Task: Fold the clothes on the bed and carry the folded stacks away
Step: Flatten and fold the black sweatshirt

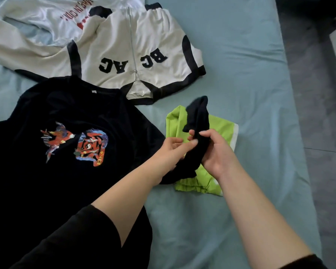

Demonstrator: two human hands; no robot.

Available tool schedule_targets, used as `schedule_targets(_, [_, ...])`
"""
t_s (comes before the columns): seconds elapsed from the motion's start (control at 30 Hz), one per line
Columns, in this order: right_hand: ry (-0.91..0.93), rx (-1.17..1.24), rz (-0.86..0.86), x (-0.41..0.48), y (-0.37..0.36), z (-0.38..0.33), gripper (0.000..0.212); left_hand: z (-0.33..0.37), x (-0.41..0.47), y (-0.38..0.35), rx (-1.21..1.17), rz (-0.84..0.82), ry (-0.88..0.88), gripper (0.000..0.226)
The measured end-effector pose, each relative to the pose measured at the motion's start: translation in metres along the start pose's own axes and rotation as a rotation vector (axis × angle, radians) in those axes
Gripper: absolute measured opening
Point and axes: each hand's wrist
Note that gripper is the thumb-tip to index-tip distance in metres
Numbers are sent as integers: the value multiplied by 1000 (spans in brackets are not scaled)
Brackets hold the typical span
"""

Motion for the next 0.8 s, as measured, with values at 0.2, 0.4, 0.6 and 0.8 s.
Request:
schedule_targets(0.2, [-48, -157, -29, -58, 2, 10, 30, 30, -14, -12, -257, 28, -66, 54])
schedule_targets(0.4, [301, -492, 172, -110, -14, -26, 56, 59, -53, -14, 153, 14, -203, 15])
schedule_targets(0.6, [589, -723, 250, -132, -25, -77, 22, 94, -80, -30, 439, -54, -322, 18])
schedule_targets(0.8, [450, -970, 168, -156, 18, -151, 14, 121, -73, -77, 518, -23, -383, 21])
Point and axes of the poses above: each hand's wrist, its own x-axis towards the middle knuckle, its own y-axis out of the back of the hand, z = x × y, and after that the axes turned 12 degrees about x, right-handed
